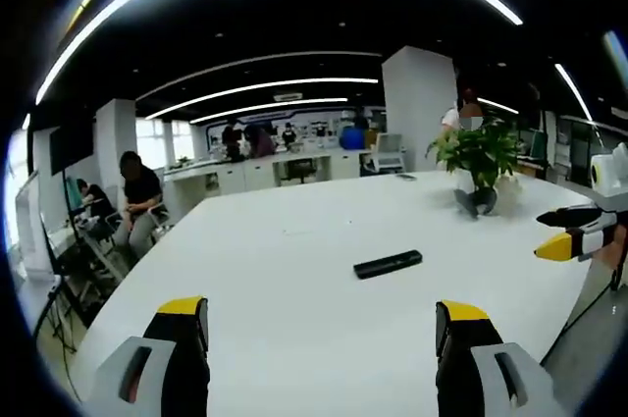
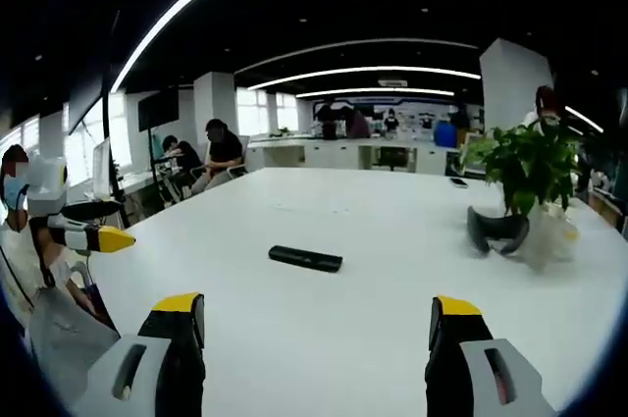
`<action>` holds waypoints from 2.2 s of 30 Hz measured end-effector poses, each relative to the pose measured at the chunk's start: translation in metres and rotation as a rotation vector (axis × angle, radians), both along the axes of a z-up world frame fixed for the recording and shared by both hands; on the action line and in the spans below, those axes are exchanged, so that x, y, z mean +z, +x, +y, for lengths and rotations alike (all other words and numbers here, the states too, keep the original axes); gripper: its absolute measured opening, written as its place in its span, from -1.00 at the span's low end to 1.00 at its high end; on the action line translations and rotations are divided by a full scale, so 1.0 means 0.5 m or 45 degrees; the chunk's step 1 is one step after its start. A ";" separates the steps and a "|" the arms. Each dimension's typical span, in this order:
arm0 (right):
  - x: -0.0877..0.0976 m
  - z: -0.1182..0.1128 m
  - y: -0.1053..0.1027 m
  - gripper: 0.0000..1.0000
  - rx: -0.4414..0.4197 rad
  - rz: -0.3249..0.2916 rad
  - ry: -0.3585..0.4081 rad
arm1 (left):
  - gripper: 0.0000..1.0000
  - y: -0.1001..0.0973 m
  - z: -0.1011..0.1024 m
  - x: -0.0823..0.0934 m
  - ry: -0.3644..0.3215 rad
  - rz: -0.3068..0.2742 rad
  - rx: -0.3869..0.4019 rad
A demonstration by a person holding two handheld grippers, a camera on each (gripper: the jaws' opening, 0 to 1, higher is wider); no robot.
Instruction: Press the specified remote control buttons in sequence, fully releasing each button before pressing the next.
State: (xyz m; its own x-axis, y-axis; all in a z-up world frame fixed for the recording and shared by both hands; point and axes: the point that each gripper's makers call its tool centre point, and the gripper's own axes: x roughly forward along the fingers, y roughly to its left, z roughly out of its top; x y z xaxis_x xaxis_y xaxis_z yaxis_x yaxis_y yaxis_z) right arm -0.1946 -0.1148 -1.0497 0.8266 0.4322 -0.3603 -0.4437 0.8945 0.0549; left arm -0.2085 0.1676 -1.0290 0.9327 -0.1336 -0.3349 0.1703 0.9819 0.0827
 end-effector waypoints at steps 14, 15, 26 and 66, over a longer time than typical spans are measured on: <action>0.008 -0.007 -0.001 0.86 -0.008 -0.020 -0.003 | 1.00 0.006 -0.010 0.009 0.025 -0.013 -0.047; 0.009 -0.006 -0.001 0.85 -0.006 -0.021 -0.001 | 1.00 0.007 -0.010 0.010 0.026 -0.015 -0.047; 0.019 0.004 -0.003 0.85 0.015 -0.037 -0.004 | 1.00 0.004 -0.010 0.016 0.009 -0.020 -0.043; 0.020 0.002 -0.003 0.98 0.003 -0.042 -0.012 | 1.00 -0.001 -0.031 -0.003 -0.031 0.014 -0.107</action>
